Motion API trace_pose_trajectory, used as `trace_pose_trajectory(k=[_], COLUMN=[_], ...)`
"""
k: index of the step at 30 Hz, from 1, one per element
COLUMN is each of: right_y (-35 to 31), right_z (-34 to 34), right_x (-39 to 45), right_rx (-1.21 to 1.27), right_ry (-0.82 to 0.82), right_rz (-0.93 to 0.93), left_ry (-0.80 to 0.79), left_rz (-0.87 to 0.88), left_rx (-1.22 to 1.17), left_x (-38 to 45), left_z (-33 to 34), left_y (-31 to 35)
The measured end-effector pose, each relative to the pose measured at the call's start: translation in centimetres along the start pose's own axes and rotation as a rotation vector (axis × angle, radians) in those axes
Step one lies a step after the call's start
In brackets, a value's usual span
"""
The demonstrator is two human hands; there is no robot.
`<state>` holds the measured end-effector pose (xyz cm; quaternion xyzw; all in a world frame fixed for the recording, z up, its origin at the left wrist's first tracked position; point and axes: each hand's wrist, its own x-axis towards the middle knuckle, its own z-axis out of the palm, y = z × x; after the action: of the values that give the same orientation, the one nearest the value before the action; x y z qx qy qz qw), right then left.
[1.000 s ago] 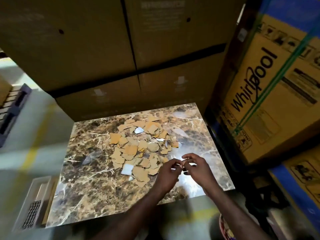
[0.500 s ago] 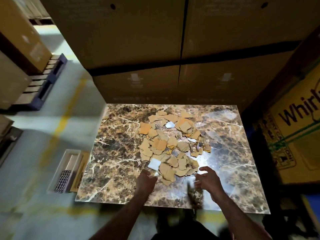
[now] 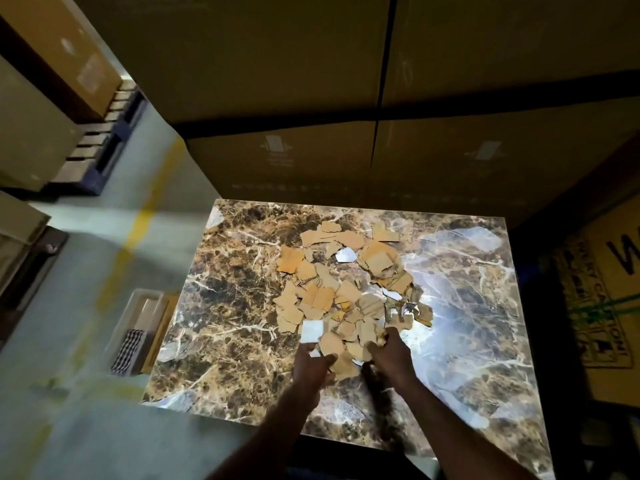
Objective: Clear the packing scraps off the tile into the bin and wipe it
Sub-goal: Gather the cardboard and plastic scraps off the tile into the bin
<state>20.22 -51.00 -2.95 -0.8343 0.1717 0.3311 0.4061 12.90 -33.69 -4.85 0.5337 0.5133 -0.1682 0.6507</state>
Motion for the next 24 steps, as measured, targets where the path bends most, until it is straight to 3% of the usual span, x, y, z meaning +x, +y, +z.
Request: trace_pose_trajectory(k=[5, 11, 14, 17, 24], right_y=[-1.1, 0.4, 1.3, 1.1, -1.8], right_z=[0.6, -1.1, -1.5, -0.2, 3.7], right_x=[0.7, 1.9, 2.5, 2.7, 1.6], right_rx=[-0.040, -0.091, -0.025, 0.019, 0.118], right_ry=[-0.047, 0.028, 0.019, 0.013, 0.114], right_rz=[-0.042, -0.071, -0.053, -0.039, 0.032], left_ry=[0.007, 0.088, -0.001, -0.027, 0.123], left_rz=[0.001, 0.081, 0.075, 0.045, 0.078], left_rx=[0.066, 0.291, 0.366, 0.305, 0.064], left_x=[0.7, 2.3, 3.7, 3.5, 3.0], left_z=[-0.2, -4.0, -5.0, -3.6, 1.4], left_y=[0.7, 1.5, 1.7, 1.6, 0.9])
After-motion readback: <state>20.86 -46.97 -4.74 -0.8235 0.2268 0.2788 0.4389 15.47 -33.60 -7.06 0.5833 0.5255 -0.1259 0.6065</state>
